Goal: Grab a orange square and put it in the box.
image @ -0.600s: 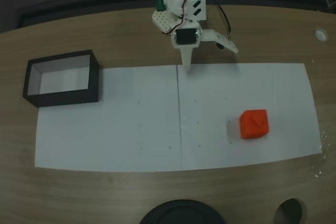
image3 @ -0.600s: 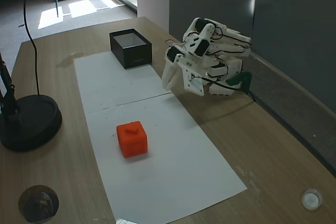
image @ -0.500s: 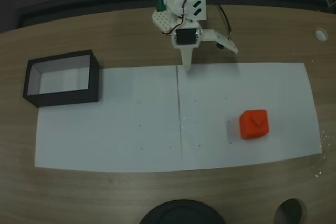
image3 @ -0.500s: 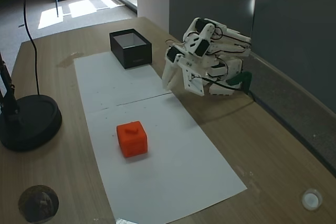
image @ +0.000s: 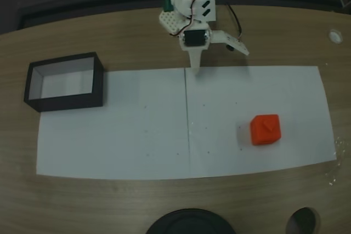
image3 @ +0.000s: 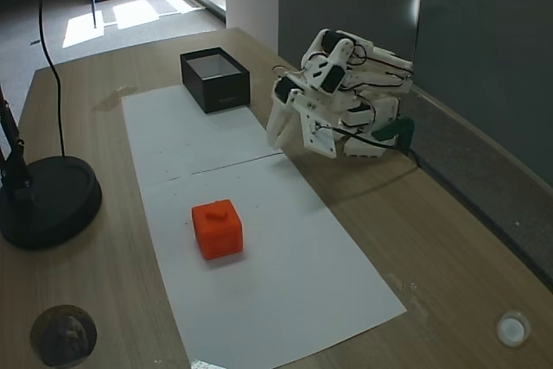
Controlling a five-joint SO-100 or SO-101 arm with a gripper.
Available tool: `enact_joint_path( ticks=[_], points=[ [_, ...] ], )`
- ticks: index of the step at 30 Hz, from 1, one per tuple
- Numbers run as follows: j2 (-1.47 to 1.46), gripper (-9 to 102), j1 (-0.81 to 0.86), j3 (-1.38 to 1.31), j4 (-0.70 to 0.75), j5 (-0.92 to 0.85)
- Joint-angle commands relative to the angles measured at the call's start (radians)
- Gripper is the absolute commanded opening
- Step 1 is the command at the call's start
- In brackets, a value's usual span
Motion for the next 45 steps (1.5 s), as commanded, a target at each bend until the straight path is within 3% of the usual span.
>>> enact_joint_path(
  ticks=[1, 5, 8, 18, 24, 29, 37, 41, 45],
  points=[
    [0.025, 0, -0.003, -0.052, 0.008, 0.003],
    [0.025, 0, -0.003, -0.041, -0.043, 0.009],
    [0.025, 3, 0.008, -0.008, -0.202, 0.002],
    [0.023, 31, 0.035, -0.152, -0.565, 0.011],
    [0.006, 31, -0.137, -0.242, -0.571, 0.011],
    [-0.17, 32, -0.342, -0.264, -0.571, 0.009],
    [-0.692, 38, -0.388, -0.517, -0.565, 0.003],
    [-0.994, 48, -0.411, -0.676, -0.474, 0.003],
    [-1.247, 49, -0.414, -0.847, -0.387, 0.002]
  ],
)
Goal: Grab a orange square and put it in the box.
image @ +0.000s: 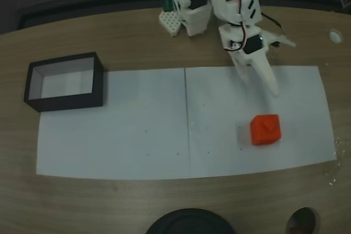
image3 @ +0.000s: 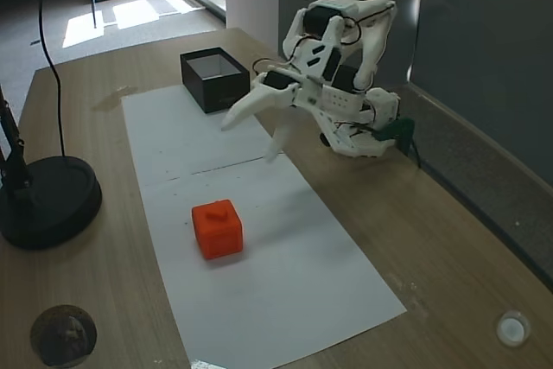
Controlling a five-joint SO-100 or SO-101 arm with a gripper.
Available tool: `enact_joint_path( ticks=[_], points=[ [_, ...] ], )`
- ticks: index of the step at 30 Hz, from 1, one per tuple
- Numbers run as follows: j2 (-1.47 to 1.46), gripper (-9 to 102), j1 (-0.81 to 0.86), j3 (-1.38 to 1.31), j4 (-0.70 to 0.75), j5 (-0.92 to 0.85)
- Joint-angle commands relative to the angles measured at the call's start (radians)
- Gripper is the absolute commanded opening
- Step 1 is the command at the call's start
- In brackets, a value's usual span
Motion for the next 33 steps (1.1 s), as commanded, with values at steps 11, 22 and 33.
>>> enact_joint_path(
  ticks=[11, 22, 33],
  points=[
    [-0.448, 49, -0.064, -0.505, 0.114, -0.005],
    [-0.699, 49, -0.054, -0.669, 0.114, -0.006],
    [-0.77, 49, 0.034, -0.713, 0.114, -0.064]
  ],
)
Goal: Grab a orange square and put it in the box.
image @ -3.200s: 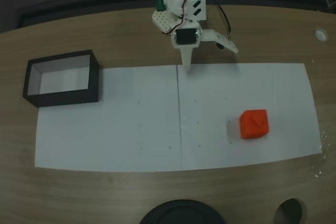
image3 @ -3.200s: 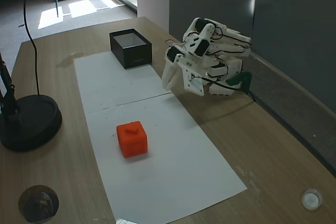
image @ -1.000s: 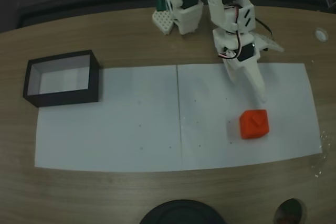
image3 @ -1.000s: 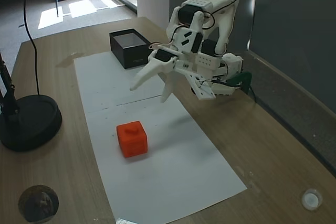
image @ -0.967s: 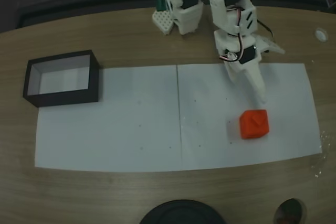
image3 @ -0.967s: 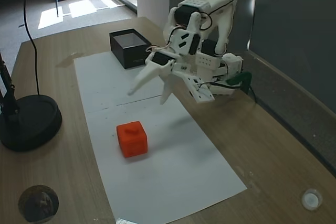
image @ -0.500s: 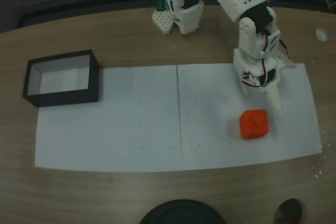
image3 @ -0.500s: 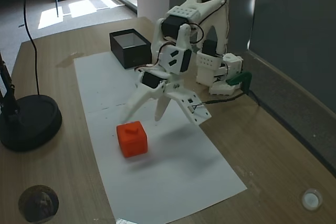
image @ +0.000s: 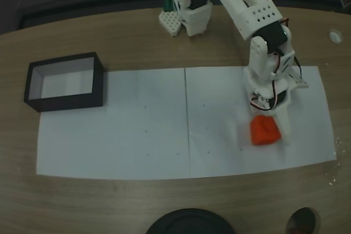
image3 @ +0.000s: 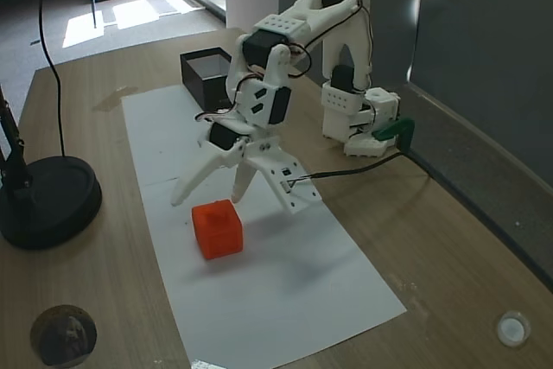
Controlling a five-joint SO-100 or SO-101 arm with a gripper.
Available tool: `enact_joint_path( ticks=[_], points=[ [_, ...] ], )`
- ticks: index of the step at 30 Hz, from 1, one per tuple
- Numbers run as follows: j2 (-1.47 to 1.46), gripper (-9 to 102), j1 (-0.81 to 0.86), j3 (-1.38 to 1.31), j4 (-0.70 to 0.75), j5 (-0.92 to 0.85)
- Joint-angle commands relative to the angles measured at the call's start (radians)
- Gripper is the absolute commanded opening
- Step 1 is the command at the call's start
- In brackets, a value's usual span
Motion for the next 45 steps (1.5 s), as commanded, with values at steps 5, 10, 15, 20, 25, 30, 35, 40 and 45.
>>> enact_joint_path(
  ticks=[5, 10, 15, 20, 25, 30, 35, 40, 45],
  points=[
    [-0.075, 49, 0.014, -0.052, -0.002, -0.003],
    [-0.11, 49, -0.029, -0.052, -0.002, -0.003],
    [-0.114, 46, -0.052, -0.049, -0.002, -0.005],
    [-0.114, 24, -0.046, -0.046, -0.002, -0.006],
    [-0.114, 9, -0.046, -0.046, -0.003, -0.006],
    [-0.114, 9, -0.041, -0.048, -0.005, -0.006],
    [-0.097, 9, 0.037, -0.112, 0.003, -0.048],
    [-0.097, 9, 0.264, -0.321, 0.112, -0.103],
    [-0.097, 9, 0.499, -0.568, 0.302, -0.14]
  ],
)
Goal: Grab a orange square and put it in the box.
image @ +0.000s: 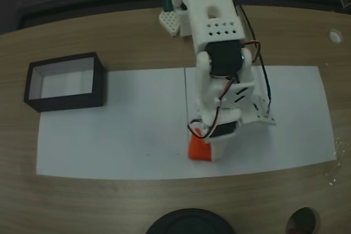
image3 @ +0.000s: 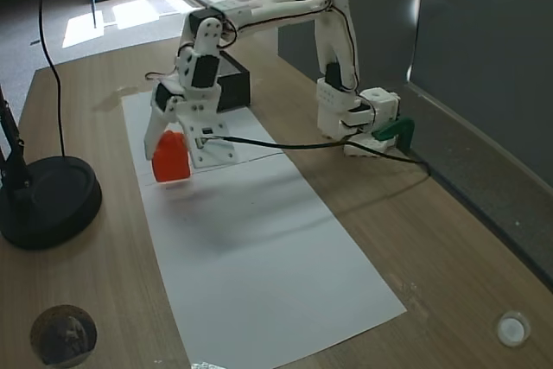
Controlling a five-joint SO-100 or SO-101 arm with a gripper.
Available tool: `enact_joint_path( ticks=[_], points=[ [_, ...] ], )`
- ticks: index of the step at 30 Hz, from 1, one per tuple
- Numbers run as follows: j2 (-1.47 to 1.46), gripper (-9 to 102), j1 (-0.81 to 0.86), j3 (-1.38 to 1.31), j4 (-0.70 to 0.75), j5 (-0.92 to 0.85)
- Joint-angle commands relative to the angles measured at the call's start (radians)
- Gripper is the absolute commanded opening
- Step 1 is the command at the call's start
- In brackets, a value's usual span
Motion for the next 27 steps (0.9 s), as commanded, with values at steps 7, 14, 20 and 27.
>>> enact_joint_path(
  ticks=[7, 14, 20, 27],
  points=[
    [0.025, 9, 0.416, -0.515, 0.295, -0.181],
    [0.023, 9, 0.758, -0.594, 0.333, -0.316],
    [0.006, 9, 0.974, -0.589, 0.33, -0.33],
    [-0.086, 9, 1.092, -0.589, 0.324, -0.33]
  ],
)
